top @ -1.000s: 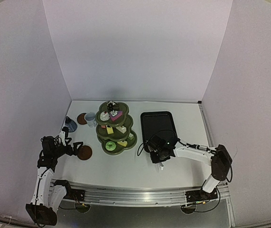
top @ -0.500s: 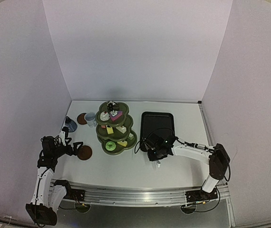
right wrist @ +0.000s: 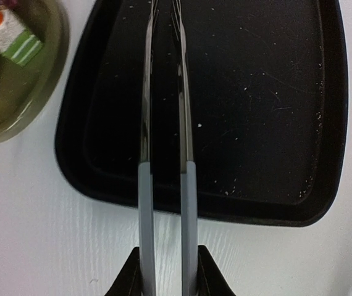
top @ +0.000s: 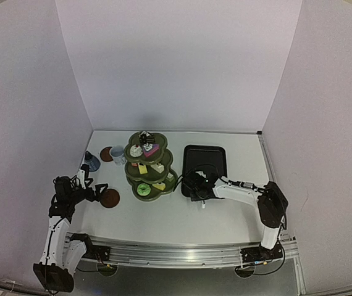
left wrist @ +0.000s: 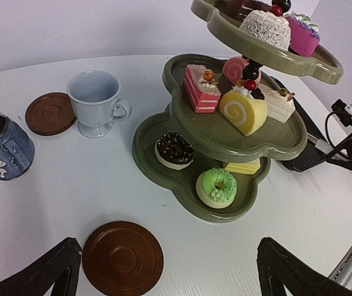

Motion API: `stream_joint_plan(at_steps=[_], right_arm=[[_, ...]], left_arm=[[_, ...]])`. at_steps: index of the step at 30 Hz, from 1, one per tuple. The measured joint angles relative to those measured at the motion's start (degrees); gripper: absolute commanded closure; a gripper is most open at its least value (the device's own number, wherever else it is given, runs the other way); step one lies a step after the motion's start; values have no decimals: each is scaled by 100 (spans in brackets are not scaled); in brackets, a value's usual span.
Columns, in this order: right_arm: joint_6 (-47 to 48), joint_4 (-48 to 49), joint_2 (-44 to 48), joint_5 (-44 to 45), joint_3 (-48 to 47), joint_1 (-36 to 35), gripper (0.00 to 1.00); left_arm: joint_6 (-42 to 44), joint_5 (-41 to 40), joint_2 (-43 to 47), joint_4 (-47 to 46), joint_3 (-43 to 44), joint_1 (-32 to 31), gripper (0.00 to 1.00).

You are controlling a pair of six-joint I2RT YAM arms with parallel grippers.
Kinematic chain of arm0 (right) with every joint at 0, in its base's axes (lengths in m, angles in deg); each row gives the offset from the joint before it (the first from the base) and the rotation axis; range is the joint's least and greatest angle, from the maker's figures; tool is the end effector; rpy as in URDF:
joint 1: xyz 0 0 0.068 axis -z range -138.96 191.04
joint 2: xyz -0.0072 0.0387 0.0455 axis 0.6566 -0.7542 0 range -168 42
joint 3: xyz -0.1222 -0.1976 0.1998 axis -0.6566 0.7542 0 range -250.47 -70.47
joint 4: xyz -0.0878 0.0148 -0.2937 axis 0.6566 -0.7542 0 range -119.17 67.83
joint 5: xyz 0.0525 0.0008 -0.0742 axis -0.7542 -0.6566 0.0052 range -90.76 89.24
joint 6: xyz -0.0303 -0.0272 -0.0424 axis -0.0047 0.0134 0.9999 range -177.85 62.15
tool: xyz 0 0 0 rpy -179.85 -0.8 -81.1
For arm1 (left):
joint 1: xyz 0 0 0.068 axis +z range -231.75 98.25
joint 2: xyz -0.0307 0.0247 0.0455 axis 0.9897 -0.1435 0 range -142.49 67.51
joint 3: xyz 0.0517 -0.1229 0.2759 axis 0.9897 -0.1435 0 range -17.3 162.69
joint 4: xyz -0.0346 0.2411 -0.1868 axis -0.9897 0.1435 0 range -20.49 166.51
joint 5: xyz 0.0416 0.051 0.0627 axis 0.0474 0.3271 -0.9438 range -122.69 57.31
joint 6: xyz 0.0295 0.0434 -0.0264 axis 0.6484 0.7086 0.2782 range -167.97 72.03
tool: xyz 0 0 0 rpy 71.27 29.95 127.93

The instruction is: Serve the afternoon tea

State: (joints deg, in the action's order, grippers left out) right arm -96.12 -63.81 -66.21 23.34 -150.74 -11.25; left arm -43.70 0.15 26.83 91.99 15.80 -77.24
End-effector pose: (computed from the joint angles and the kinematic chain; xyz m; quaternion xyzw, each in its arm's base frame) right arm 0.2827 0.3372 0.2071 -0.0808 0.9598 -0.0214 0.2679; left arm 0.1882 -0.0082 0.2740 0.1395 0.8312 -0.2074 0.4966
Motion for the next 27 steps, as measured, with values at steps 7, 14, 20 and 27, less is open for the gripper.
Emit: stream_joint_plan(at_steps=[7, 14, 20, 27], right_arm=[[-144, 206, -700, 205, -31, 410, 75], [-66, 461, -895, 180, -56, 768, 65], [43, 520, -909, 198, -63, 959, 49], [305, 558, -900, 313, -116, 988, 10]], left_arm=[[550, -117, -227, 348, 100, -2, 0], [2121, -880, -1625, 1631, 929, 0, 0], [2917, -1573, -3028, 2652, 1811, 0, 0], [2986, -1769, -4053, 3131, 2468, -1, 9]])
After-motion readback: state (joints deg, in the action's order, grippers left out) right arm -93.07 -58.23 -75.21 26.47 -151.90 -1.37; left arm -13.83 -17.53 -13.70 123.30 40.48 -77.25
